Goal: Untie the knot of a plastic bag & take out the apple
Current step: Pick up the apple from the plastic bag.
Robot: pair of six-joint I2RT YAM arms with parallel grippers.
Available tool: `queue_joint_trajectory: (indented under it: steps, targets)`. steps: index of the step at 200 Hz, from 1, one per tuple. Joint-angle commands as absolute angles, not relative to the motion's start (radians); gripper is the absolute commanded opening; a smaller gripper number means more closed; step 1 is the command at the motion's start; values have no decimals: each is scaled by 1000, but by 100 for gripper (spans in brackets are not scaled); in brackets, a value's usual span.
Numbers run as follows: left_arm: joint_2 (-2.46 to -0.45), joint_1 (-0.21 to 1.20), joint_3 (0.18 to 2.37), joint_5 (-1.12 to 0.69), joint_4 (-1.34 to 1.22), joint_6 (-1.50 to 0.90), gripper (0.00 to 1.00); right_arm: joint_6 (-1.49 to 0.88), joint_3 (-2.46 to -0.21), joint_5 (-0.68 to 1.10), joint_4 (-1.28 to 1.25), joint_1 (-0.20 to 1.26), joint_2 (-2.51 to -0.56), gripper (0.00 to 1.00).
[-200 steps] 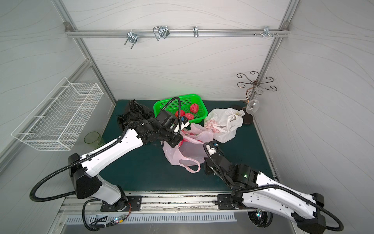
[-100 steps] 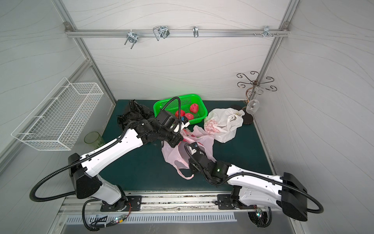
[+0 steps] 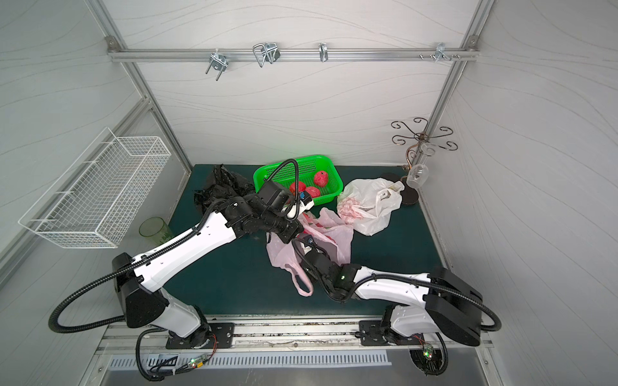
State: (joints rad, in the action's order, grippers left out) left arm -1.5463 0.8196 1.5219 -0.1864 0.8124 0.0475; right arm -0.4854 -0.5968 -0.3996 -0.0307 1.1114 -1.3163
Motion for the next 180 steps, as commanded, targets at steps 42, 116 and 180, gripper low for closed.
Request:
queue_joint_trajectory:
  steps: [42,116,180]
  targets:
    - [-1516,818,1574,-260,797,48,0,-365,-559,-406,-529,1074,-1535,70]
    - [-1523,819,1591,-341,813,49,0,-194,-730,-435,-736,1074,-1827,97]
    - [-1492,818,1593,-406,816,51,0,-84,-890,-599,-742,1068,-1951,95]
